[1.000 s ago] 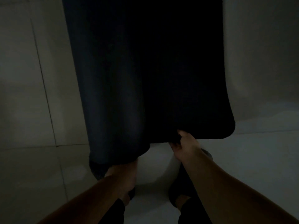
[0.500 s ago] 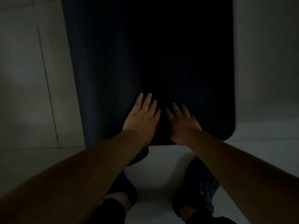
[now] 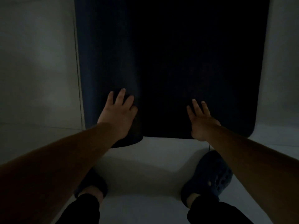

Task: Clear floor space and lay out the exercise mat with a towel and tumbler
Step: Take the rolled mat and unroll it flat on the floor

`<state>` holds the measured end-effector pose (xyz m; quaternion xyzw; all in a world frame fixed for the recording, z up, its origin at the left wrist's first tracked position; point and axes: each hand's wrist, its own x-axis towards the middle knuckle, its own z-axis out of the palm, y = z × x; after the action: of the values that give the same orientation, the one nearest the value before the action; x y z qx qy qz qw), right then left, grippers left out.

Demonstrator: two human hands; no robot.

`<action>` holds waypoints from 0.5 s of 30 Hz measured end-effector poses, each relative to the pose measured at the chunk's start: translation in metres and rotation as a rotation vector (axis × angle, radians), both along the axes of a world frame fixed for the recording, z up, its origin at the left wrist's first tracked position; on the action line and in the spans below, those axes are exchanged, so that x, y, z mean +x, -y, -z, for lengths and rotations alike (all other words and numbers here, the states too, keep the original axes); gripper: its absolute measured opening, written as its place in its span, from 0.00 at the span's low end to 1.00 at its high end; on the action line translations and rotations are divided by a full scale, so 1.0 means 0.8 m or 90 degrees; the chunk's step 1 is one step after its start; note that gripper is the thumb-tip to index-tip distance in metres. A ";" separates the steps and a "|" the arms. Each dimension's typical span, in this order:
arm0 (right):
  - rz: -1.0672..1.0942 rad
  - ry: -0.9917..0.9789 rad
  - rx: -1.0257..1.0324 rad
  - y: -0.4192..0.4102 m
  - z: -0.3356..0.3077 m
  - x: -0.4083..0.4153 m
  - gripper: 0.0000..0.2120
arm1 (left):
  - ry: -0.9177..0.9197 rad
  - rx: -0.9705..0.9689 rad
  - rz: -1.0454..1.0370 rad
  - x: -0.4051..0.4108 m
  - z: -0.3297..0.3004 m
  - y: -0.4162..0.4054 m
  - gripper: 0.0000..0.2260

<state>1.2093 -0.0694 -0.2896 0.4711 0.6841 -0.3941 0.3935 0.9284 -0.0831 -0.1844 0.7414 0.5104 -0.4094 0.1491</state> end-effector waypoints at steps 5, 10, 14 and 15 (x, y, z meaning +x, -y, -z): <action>-0.016 0.091 0.056 0.019 0.003 -0.019 0.51 | 0.026 0.089 -0.139 -0.076 0.001 0.022 0.29; 0.107 0.096 0.173 0.021 0.006 -0.119 0.44 | 0.053 0.267 -0.270 -0.149 -0.008 0.039 0.30; 0.006 -0.062 0.268 0.029 0.011 -0.246 0.44 | 0.255 0.289 -0.137 -0.129 0.004 0.036 0.28; -0.008 -0.082 0.260 0.034 0.012 -0.273 0.45 | 0.302 0.250 -0.067 -0.115 0.013 0.040 0.30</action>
<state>0.9910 -0.0964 -0.2993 0.5107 0.7765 -0.2737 0.2476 0.8367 -0.1147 -0.1947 0.8033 0.5685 -0.1099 0.1392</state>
